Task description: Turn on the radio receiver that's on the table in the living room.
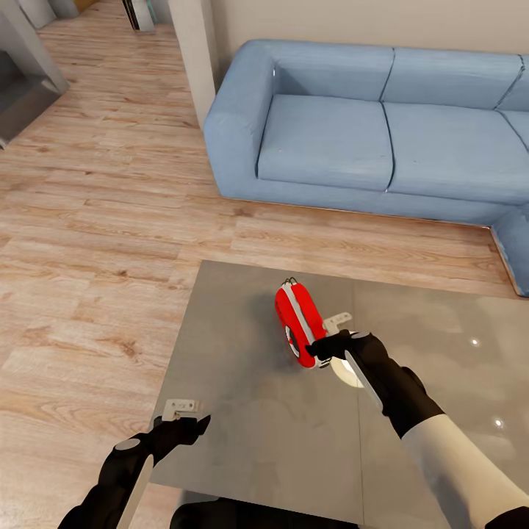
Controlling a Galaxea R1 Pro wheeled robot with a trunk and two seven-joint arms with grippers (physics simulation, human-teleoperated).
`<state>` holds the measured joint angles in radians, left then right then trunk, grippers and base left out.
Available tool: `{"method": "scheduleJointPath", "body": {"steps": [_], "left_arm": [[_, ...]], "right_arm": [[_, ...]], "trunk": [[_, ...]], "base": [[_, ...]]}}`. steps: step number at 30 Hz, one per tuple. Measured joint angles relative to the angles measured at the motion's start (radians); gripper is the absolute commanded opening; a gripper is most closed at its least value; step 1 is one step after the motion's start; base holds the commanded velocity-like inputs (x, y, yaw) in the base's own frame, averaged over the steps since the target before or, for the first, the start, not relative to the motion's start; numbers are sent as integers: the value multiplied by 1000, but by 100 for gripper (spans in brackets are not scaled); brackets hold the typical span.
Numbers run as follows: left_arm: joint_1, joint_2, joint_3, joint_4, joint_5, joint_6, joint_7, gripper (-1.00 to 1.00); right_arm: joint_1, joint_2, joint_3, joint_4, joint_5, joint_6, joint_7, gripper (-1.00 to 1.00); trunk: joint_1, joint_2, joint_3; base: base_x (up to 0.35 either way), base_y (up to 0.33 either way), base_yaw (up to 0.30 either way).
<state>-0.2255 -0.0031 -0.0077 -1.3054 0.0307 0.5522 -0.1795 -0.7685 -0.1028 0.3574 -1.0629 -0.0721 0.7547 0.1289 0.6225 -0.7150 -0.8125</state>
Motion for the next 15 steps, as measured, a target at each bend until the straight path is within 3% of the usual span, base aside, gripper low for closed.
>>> {"method": "scheduleJointPath", "body": {"steps": [15], "left_arm": [[0, 0, 0, 0, 0, 0, 0, 100]], "right_arm": [[0, 0, 1, -9, 1, 3, 0, 100]], "trunk": [[0, 0, 0]], "base": [[0, 0, 0]]}}
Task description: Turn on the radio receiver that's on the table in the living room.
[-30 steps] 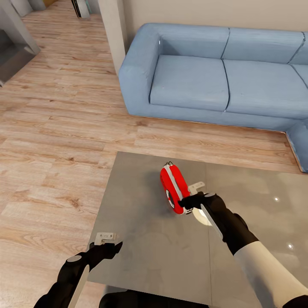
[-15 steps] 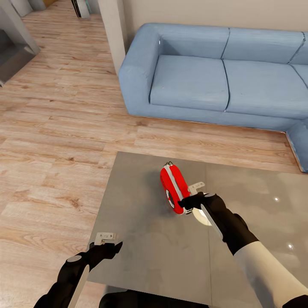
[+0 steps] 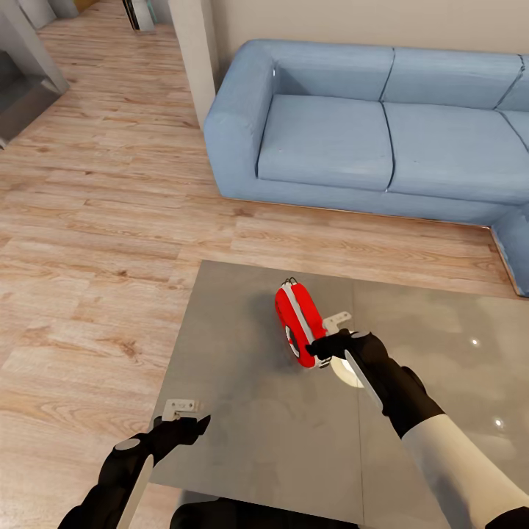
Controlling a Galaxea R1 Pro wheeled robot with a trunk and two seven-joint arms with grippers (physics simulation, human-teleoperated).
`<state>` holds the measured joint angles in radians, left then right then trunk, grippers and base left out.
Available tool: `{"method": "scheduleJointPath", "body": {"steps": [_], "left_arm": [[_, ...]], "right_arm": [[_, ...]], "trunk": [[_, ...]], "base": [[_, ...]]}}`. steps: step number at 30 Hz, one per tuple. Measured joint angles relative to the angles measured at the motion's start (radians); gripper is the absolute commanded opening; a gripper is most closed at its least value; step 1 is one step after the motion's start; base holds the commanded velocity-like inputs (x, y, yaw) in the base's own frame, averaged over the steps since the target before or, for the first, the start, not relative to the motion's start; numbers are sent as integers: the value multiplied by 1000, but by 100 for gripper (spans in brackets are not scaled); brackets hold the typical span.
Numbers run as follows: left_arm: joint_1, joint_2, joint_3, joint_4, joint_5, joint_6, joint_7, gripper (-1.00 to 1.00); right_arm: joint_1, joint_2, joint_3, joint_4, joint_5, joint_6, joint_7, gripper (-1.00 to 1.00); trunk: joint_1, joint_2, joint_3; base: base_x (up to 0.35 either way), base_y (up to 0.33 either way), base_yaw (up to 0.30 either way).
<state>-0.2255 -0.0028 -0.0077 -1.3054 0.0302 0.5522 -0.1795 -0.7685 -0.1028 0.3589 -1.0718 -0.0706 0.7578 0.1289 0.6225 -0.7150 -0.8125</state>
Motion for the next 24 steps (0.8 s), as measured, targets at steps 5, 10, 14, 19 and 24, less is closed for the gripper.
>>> {"method": "scheduleJointPath", "body": {"steps": [5, 10, 14, 19, 24], "left_arm": [[0, 1, 0, 0, 0, 0, 0, 100], [0, 1, 0, 0, 0, 0, 0, 100], [0, 1, 0, 0, 0, 0, 0, 100], [0, 1, 0, 0, 0, 0, 0, 100], [0, 1, 0, 0, 0, 0, 0, 100]], "right_arm": [[0, 0, 0, 0, 0, 0, 0, -100], [0, 0, -2, 3, 5, -2, 0, -100], [0, 0, 0, 7, 5, -2, -2, -100], [0, 0, 0, 8, 2, -2, -7, -100], [0, 0, 0, 0, 6, -2, -10, -100]], "trunk": [[0, 0, 0], [0, 0, 0], [0, 0, 0], [0, 0, 0], [0, 0, 0]], "base": [[0, 0, 0], [0, 0, 0], [0, 0, 0], [0, 0, 0], [0, 0, 0]]}}
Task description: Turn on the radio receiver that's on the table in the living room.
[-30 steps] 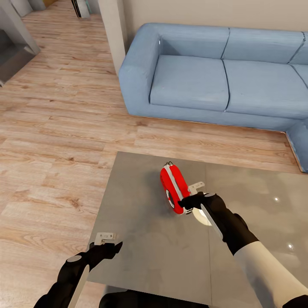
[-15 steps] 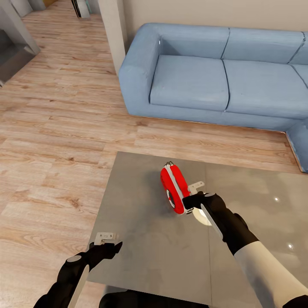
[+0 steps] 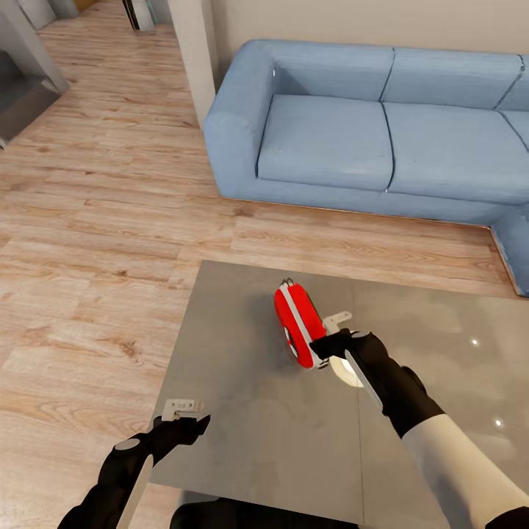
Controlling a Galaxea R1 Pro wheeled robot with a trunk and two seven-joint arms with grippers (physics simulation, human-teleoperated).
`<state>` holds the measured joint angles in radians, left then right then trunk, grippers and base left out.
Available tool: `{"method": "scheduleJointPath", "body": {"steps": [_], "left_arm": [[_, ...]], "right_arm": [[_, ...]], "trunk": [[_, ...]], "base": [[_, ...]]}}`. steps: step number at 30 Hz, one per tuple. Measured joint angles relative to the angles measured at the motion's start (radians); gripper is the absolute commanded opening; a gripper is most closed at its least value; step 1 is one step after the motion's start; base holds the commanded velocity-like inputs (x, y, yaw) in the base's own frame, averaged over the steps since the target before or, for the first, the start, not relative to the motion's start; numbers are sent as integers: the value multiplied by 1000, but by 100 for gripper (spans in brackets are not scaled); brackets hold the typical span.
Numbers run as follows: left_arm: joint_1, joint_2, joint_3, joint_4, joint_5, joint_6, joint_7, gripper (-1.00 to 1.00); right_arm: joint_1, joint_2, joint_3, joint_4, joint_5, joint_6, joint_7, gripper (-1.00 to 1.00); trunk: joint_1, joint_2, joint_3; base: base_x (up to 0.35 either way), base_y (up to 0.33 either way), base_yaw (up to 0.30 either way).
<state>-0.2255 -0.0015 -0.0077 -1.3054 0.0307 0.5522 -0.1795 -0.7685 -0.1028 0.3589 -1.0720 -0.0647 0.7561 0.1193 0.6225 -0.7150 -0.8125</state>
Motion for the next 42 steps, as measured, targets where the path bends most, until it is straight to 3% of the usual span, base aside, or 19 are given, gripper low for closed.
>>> {"method": "scheduleJointPath", "body": {"steps": [4, 7, 8, 9, 11, 12, 14, 18, 21, 24, 42], "left_arm": [[0, 0, 1, 0, 0, 0, 0, 100], [0, 0, 1, 0, 0, 0, 0, 100], [0, 0, 1, 0, 0, 0, 0, 100], [0, 3, 2, 0, 1, 0, 0, 100], [0, 3, 2, 1, 1, -1, 0, 100], [0, 3, 2, 1, 1, -1, 0, 100], [0, 4, 1, 1, 1, -1, -1, 100], [0, 5, 2, 1, 2, -1, -1, 100], [0, 5, 1, 2, 2, -2, -2, 100], [0, 5, 2, 1, 2, -2, -2, 100], [0, 6, 3, 1, 5, -2, -2, 100]], "right_arm": [[0, -2, 2, -50, 2, 9, 3, -100], [0, -11, -1, -195, 6, 110, 3, -100], [0, -26, -2, -256, -5, 169, 3, -100], [1, -71, -21, -384, -47, 291, 5, -100], [-1, -76, -27, -516, 70, 285, -1, -100], [-1, -76, -26, -523, 48, 289, 1, -100], [1, -76, -23, -488, -38, 291, 6, -100], [0, -78, -25, -500, 22, 290, 4, -100], [0, -81, -24, -501, -14, 291, 6, -100], [0, -82, -25, -501, 9, 291, 6, -100], [0, -79, -38, -502, -3, 291, 6, -100]], "trunk": [[0, 0, 0], [0, 0, 0], [0, 0, 0], [0, 0, 0], [0, 0, 0], [0, 0, 0], [0, 0, 0], [0, 0, 0], [0, 0, 0], [0, 0, 0], [0, 0, 0]], "base": [[0, 0, 0], [0, 0, 0], [0, 0, 0], [0, 0, 0], [0, 0, 0], [0, 0, 0], [0, 0, 0], [0, 0, 0], [0, 0, 0], [0, 0, 0], [0, 0, 0]]}}
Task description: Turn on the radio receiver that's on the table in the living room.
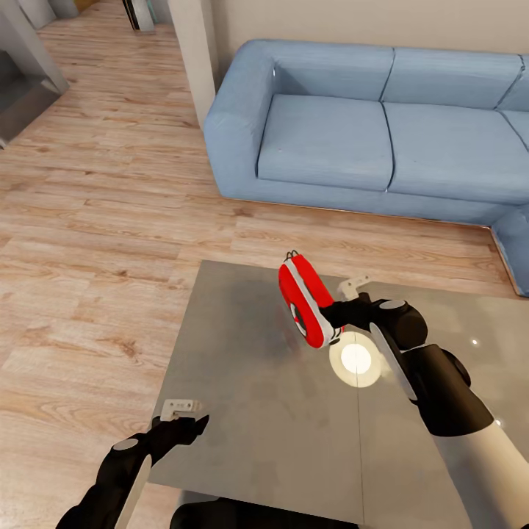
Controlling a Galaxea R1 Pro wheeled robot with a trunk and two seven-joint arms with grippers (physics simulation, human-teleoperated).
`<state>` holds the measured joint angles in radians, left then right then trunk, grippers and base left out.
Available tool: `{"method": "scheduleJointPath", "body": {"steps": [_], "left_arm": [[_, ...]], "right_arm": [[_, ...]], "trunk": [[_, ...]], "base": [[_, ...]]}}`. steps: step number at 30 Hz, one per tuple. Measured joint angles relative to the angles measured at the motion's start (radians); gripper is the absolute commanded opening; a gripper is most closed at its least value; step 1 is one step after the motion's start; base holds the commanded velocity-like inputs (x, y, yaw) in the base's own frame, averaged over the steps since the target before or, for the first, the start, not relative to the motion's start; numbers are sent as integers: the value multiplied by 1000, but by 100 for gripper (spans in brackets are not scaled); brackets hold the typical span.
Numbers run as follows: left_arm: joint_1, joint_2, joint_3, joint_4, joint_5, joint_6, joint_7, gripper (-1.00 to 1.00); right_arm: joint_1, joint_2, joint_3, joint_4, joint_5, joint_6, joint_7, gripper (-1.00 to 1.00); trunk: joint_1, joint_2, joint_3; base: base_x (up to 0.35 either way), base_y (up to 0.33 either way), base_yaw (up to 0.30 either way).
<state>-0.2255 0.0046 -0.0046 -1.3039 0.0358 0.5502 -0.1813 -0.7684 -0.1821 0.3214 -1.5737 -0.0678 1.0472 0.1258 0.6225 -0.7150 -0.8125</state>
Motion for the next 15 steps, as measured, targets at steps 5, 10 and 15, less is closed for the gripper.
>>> {"method": "scheduleJointPath", "body": {"steps": [5, 10, 15], "left_arm": [[-5, 0, 0, -27, 9, 3, -28, 100], [-81, -8, 1, -88, 18, 26, -172, 100], [-187, -64, 1, -107, 46, 81, -265, 100]], "right_arm": [[0, 4, 0, 1, 3, 0, 1, -100], [0, 13, 6, 1, 0, 0, 14, -100], [0, 22, 8, 2, -3, 0, 25, -100]], "trunk": [[0, 0, 0], [0, 0, 0], [0, 0, 0]], "base": [[0, 0, 0], [0, 0, 0], [0, 0, 0]]}}
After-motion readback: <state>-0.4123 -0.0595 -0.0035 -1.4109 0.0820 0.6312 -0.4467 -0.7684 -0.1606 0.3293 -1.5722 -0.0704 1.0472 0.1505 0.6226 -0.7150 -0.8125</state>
